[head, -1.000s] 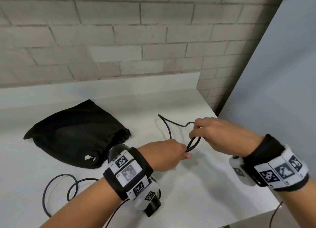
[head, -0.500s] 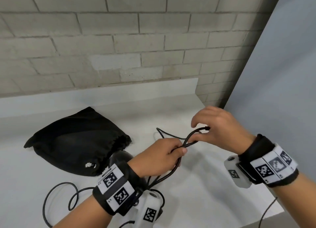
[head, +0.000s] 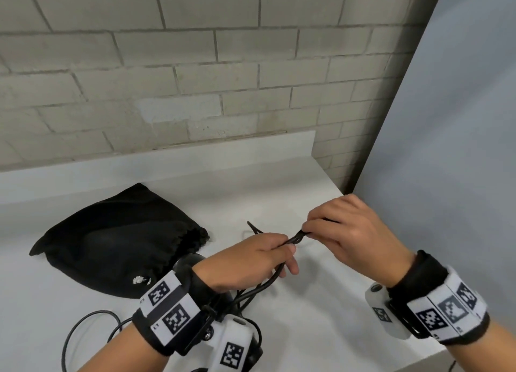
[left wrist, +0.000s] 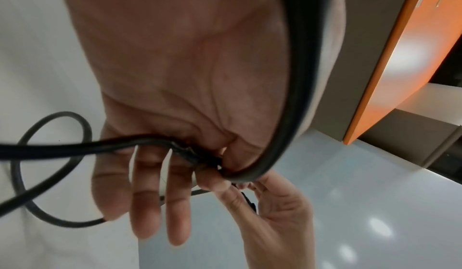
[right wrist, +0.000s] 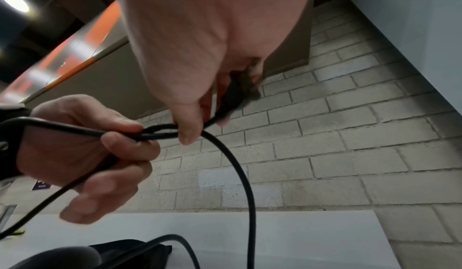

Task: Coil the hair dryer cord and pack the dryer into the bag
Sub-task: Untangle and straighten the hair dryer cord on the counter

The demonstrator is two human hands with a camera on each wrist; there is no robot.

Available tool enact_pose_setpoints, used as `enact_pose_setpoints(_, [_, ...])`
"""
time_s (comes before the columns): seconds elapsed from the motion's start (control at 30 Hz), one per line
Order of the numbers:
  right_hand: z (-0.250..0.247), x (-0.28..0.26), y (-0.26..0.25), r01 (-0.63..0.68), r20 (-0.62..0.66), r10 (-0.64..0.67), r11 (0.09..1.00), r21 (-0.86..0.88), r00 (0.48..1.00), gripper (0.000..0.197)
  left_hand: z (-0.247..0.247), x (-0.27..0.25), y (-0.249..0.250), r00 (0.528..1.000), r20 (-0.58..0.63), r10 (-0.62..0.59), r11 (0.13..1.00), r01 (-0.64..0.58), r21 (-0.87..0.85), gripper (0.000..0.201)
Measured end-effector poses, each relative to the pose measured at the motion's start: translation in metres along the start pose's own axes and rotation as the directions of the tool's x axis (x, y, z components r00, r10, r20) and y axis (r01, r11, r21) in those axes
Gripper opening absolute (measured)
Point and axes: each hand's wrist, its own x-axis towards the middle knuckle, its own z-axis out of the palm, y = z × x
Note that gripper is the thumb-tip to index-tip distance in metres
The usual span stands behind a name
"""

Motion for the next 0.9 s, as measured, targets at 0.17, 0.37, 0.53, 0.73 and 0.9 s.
enact_pose_setpoints(0.17, [-0.006, 0.004, 0.003, 0.020, 0.209, -0.035, 0.997, 0.072, 0.977, 0.009, 0.005, -0.009, 0.003, 0.999, -0.009, 0.054, 0.893, -0.044, 0.447, 0.030])
enact_pose_setpoints(0.37, [-0.008, 0.004, 0.002, -0.196, 0.451, 0.066, 0.949, 0.248, 0.890, 0.006, 0.005, -0.024, 0.002, 0.999, -0.044, -0.019, 0.824, 0.040, 0.566, 0.010])
enact_pose_setpoints(0.53, [-0.001, -0.003, 0.003, -0.278, 0.232, 0.203, 0.892, 0.356, 0.951, 0.004, 0.004, -0.036, 0.003, 0.991, -0.127, -0.042, 0.761, 0.114, 0.639, 0.052])
enact_pose_setpoints(0.73, [0.010, -0.012, 0.007, -0.417, -0.018, 0.505, 0.732, 0.539, 0.863, 0.010, 0.007, -0.045, -0.006, 0.980, -0.169, -0.104, 0.604, 0.197, 0.772, 0.046])
enact_pose_setpoints(0.9, [0.018, -0.032, 0.016, -0.601, 0.056, 0.716, 0.538, 0.591, 0.696, 0.019, 0.004, -0.055, 0.006, 0.979, -0.066, -0.194, 0.433, 0.146, 0.890, 0.015])
